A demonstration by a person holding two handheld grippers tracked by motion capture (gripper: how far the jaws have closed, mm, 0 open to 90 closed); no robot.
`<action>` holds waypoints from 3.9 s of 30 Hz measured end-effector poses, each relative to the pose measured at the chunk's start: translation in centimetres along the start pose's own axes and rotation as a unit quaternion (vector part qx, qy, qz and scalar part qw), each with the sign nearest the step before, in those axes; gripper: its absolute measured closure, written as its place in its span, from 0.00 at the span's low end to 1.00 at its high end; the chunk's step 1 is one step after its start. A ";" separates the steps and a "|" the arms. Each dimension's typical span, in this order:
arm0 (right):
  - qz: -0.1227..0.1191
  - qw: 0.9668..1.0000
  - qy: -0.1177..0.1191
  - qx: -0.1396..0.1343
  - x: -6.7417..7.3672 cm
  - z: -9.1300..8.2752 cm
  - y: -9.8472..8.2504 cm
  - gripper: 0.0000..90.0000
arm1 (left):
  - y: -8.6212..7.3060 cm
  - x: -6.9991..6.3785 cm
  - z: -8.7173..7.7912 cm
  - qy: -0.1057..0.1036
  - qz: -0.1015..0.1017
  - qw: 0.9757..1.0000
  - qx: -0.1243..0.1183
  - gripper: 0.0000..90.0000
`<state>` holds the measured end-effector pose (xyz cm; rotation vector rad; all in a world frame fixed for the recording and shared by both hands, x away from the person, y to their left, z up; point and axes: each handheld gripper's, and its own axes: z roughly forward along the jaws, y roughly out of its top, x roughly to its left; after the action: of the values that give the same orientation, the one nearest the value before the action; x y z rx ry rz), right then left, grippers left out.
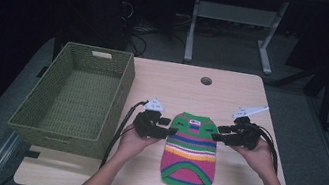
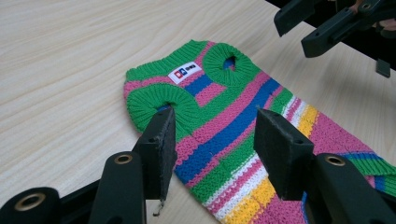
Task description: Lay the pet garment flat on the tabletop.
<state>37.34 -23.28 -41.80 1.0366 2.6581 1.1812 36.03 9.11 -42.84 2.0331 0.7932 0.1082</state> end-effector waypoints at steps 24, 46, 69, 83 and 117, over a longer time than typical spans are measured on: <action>-0.028 0.997 0.032 0.067 1.4 2.6 -2.4 0.95 | -1.9 -2.1 3.0 -0.055 0.056 0.992 0.097 1.00; -0.021 0.997 0.017 0.078 1.2 4.0 -2.2 0.99 | -1.7 -2.0 4.1 -0.028 0.071 0.988 0.134 1.00; 0.000 1.000 0.015 0.025 1.0 1.0 -2.3 0.77 | -1.9 -1.7 0.7 -0.016 0.051 0.994 0.092 0.86; 0.012 1.000 0.009 0.013 0.6 -0.3 -2.8 0.53 | -2.8 -1.6 -1.0 0.000 0.029 0.997 0.077 0.65; 0.035 0.999 0.008 0.006 0.6 -3.2 -5.4 0.37 | -4.2 -2.5 -3.5 0.004 0.022 0.998 0.057 0.31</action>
<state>32.92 -27.58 -43.00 1.1364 2.6648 1.1913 30.69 11.73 -43.58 2.1585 0.7749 0.0974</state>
